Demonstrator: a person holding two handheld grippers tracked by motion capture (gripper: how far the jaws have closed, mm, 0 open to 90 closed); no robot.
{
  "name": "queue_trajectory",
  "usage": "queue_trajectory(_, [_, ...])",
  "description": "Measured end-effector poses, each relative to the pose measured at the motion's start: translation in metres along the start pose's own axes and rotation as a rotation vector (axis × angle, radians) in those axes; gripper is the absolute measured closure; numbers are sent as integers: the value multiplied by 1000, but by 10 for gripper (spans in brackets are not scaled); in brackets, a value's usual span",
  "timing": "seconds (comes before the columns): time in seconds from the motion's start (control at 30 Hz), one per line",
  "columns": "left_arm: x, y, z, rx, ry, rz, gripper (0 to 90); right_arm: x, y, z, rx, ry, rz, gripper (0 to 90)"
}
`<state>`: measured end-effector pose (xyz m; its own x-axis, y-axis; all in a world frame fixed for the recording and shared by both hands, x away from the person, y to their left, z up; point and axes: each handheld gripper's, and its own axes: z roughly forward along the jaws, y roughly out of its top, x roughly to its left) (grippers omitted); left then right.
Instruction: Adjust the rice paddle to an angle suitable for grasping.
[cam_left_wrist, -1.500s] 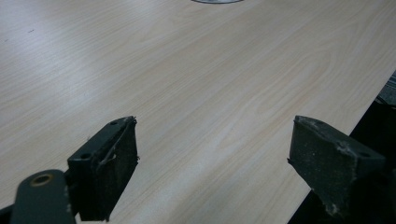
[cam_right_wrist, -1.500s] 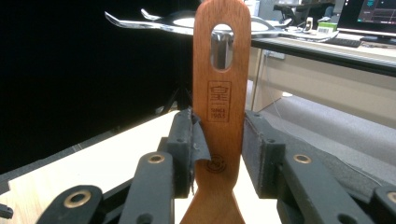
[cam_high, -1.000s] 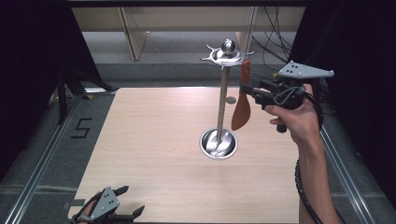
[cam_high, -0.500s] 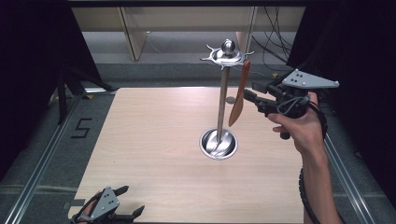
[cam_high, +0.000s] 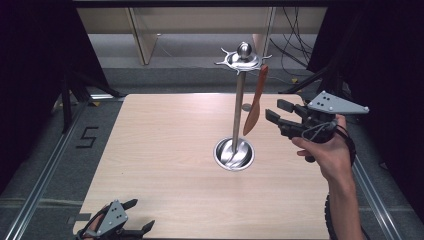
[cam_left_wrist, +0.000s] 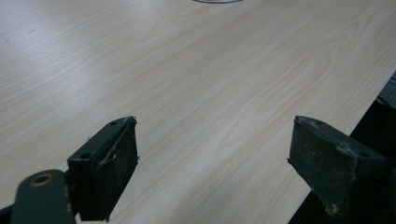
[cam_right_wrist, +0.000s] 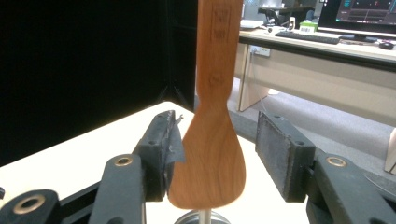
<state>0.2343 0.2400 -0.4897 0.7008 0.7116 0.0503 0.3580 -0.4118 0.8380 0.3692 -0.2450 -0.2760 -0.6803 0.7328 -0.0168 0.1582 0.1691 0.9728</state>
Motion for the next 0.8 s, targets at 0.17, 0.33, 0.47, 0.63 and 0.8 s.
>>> queue_trajectory(0.17, [0,0,0,4,-4,-1,148,1,-9,-1,4,-11,10,470])
queue_trajectory(0.33, [0,0,0,3,-4,1,148,2,-19,-1,-4,-17,-24,451])
queue_trajectory(0.47, [-1,-1,0,4,-6,-31,148,5,-25,-1,28,-5,-10,433])
queue_trajectory(0.63, [-2,-1,0,-10,-4,-36,148,6,-30,-1,30,-14,-29,428])
queue_trajectory(0.8, [0,0,0,-6,-1,-4,148,9,-38,1,49,3,-25,418])
